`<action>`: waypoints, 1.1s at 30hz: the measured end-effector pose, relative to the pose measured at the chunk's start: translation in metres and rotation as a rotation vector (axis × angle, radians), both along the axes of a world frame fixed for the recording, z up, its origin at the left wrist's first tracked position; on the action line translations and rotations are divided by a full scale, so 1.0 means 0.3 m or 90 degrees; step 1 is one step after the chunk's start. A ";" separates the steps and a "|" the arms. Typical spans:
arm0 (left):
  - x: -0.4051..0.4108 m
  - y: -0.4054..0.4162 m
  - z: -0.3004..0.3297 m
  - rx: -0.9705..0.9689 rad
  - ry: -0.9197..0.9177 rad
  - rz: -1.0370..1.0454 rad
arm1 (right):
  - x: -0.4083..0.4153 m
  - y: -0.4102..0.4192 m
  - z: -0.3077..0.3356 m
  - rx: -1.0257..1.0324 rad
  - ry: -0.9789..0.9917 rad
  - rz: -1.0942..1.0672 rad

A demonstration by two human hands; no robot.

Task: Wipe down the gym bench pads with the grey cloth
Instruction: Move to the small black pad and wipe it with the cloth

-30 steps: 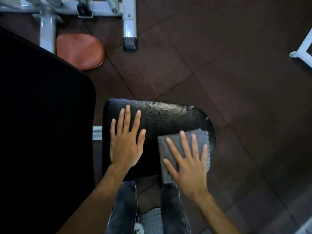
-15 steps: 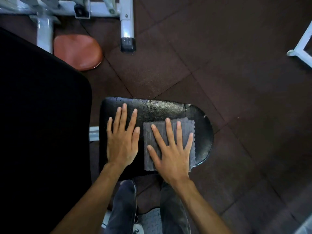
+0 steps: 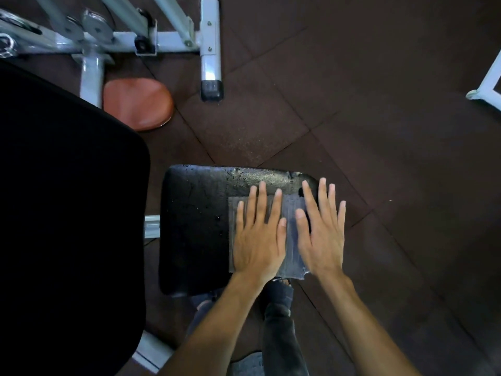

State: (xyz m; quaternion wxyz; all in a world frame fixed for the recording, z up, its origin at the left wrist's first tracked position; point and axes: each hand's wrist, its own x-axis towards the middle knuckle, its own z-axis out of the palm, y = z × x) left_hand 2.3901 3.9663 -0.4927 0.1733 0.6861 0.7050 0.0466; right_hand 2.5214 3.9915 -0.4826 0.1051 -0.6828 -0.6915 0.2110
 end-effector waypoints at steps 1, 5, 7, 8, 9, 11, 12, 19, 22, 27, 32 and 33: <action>-0.023 0.043 -0.009 -0.005 0.010 -0.019 | -0.003 0.005 -0.004 0.001 -0.012 -0.004; -0.214 0.224 -0.015 -0.007 0.046 -0.009 | -0.013 0.007 -0.018 0.013 -0.073 -0.007; -0.306 0.227 -0.017 -0.001 0.052 0.032 | -0.017 0.003 -0.026 0.018 -0.103 -0.006; -0.333 0.190 -0.017 0.002 0.051 0.049 | -0.018 0.000 -0.030 0.019 -0.120 -0.006; -0.343 0.130 -0.016 0.004 0.061 0.068 | -0.018 -0.003 -0.034 0.021 -0.137 -0.006; -0.316 -0.025 -0.006 -0.021 0.092 0.102 | -0.022 -0.014 -0.040 0.024 -0.168 0.001; -0.286 -0.100 -0.001 -0.044 0.104 0.109 | -0.023 -0.017 -0.042 0.024 -0.178 0.006; -0.204 0.066 -0.006 -0.032 0.042 -0.024 | -0.007 0.013 -0.046 0.016 -0.185 0.014; -0.360 0.246 -0.019 -0.020 0.044 0.023 | -0.020 0.008 -0.044 0.018 -0.184 0.015; -0.489 -0.013 -0.021 -0.017 -0.019 0.229 | -0.026 0.003 -0.043 0.023 -0.178 0.007; -0.283 -0.290 0.004 -0.085 0.091 0.232 | -0.024 -0.014 -0.049 0.024 -0.190 -0.009; -0.243 -0.264 -0.001 -0.078 0.104 0.194 | -0.022 -0.012 -0.050 0.024 -0.190 -0.008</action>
